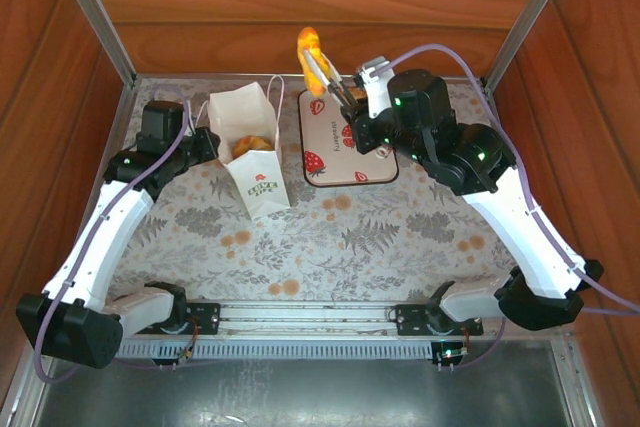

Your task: Place the fake bread into the paper bag

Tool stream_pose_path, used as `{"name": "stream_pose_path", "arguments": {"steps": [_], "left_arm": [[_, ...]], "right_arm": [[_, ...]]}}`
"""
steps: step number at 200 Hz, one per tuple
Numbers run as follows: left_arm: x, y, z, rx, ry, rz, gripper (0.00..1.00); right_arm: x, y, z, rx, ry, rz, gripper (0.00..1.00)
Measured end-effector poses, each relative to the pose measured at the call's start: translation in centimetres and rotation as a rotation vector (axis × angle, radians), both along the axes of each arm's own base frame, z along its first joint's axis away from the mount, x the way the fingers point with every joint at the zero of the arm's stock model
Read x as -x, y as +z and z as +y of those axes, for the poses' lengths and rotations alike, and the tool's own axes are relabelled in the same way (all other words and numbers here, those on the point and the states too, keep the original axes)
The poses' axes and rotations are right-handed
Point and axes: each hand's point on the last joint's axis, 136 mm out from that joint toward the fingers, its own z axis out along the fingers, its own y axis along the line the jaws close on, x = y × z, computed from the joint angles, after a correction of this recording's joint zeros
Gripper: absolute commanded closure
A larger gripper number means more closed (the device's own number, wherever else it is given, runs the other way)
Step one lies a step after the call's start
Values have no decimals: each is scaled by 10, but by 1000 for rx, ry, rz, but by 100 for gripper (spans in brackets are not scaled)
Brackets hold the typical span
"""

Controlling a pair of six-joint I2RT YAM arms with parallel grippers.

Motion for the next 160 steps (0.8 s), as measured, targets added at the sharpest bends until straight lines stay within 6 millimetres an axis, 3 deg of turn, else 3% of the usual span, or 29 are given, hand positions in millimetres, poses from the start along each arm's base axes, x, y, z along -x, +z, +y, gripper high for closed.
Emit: {"name": "stream_pose_path", "arguments": {"steps": [30,58,103,160], "left_arm": [[1,4,1,0,6,-12,81],[2,5,2,1,8,-18,84],[3,7,3,0,11,-22,88],[4,6,4,-3,15,-24,89]], "right_arm": [[3,4,31,20,66,-17,68],[3,-8,65,68,129,-10,68],[-3,-40,101,161,179,48,68],[-10,-90,124,290,209,165,68]]}}
